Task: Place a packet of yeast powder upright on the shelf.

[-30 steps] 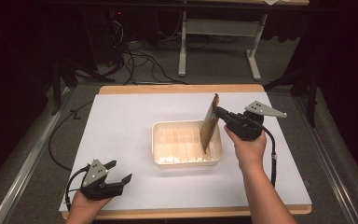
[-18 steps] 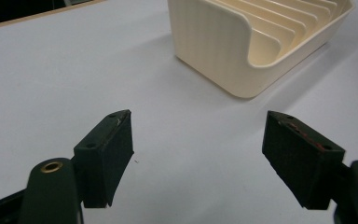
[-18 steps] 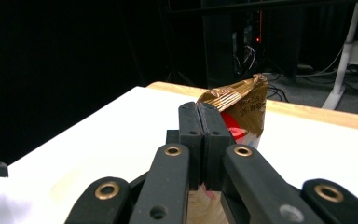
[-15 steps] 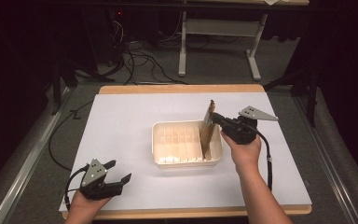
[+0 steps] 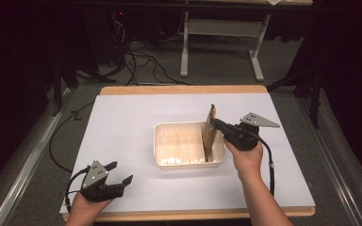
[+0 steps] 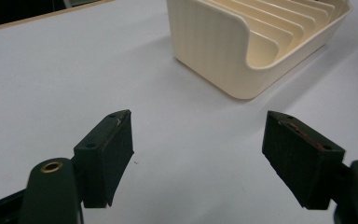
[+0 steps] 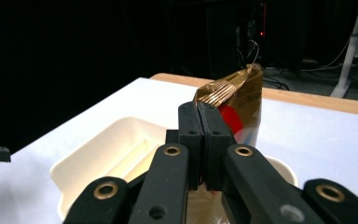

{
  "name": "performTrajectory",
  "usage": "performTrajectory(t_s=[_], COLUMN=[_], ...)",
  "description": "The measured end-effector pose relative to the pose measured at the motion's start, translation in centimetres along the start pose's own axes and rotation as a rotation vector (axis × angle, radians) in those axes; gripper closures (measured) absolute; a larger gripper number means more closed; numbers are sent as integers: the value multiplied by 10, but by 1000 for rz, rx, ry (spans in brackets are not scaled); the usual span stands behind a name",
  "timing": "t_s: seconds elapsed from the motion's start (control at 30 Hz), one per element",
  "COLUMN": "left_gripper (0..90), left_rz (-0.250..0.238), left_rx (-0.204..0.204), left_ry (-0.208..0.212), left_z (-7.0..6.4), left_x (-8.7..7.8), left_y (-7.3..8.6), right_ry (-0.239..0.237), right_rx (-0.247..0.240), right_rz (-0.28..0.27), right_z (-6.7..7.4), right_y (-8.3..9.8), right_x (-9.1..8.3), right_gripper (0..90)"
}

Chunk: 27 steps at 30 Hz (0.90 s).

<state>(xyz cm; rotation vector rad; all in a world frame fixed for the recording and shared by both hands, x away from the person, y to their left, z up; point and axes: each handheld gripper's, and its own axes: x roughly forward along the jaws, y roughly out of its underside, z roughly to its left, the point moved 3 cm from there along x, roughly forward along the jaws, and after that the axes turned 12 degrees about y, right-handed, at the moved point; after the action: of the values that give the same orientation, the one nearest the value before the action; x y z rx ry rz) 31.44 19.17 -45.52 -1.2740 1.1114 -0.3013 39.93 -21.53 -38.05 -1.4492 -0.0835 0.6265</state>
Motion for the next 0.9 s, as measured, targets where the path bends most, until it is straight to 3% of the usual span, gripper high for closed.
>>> performTrajectory(t_s=[0.6,0.9], left_gripper=[249,249], left_rz=[-2,-1], left_rx=[0,1], left_ry=[-1,-2], left_z=[-1,-2], left_x=[1,1], left_y=[0,0], right_ry=[-6,16], right_rx=[-2,-17], right_rz=[-3,5], right_z=[5,10], right_y=[8,5], right_x=[-9,-9], right_gripper=[890,808])
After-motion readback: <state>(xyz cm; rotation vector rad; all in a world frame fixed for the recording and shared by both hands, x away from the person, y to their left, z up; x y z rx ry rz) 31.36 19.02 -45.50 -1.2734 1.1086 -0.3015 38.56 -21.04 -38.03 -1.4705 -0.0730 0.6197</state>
